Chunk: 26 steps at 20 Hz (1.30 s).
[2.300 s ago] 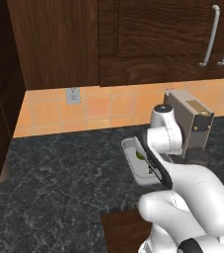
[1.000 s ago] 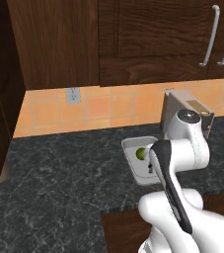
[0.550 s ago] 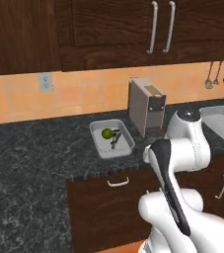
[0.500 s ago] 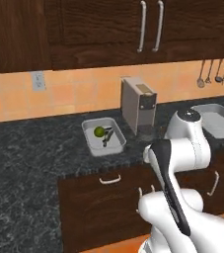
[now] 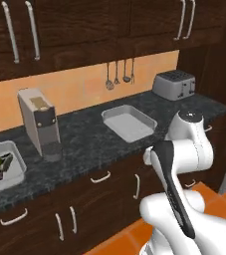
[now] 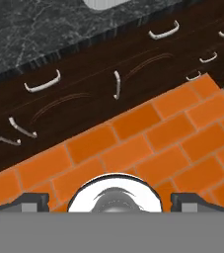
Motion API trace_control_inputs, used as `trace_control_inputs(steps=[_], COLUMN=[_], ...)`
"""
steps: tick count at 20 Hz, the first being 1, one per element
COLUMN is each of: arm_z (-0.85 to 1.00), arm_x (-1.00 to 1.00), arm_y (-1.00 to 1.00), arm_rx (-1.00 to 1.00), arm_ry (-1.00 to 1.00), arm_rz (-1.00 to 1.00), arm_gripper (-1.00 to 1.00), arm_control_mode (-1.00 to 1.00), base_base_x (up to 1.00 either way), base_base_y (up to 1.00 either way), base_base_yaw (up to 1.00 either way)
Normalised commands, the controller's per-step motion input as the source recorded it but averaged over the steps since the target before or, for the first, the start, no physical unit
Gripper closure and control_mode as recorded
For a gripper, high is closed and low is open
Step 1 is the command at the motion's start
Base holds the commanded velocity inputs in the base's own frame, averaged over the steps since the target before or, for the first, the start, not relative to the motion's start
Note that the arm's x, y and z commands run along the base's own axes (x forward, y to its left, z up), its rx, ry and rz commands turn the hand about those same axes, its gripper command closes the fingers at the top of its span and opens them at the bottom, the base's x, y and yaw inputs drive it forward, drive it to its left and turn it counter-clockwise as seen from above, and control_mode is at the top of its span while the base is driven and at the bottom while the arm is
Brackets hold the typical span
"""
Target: Place one lime and one fish in each tupperware on the nearby counter, to pack two identical lunches.
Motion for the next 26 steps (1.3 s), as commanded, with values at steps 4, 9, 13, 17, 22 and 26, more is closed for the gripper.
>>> trace_control_inputs(steps=[4,9,13,17,22,26], arm_z=[0.00,0.00,0.00,0.00,0.00,0.00], arm_x=[0.00,0.00,0.00,0.00,0.00,0.00], arm_y=[0.00,0.00,0.00,0.00,0.00,0.00], arm_rx=[0.00,0.00,0.00,0.00,0.00,0.00], arm_ry=[0.00,0.00,0.00,0.00,0.00,0.00], arm_rz=[0.00,0.00,0.00,0.00,0.00,0.00], arm_gripper=[-1.00,-1.00,-1.00,-1.00,-1.00,-1.00], arm_control_mode=[1.00,1.00,1.00,1.00,1.00,1.00], base_base_x=[0.00,0.36,0.90,0.62,0.76,0.25], base_base_y=[-0.88,-1.00,-1.00,-1.00,-1.00,-1.00], base_base_yaw=[-0.74,-0.36,0.01,0.15,0.36,0.48])
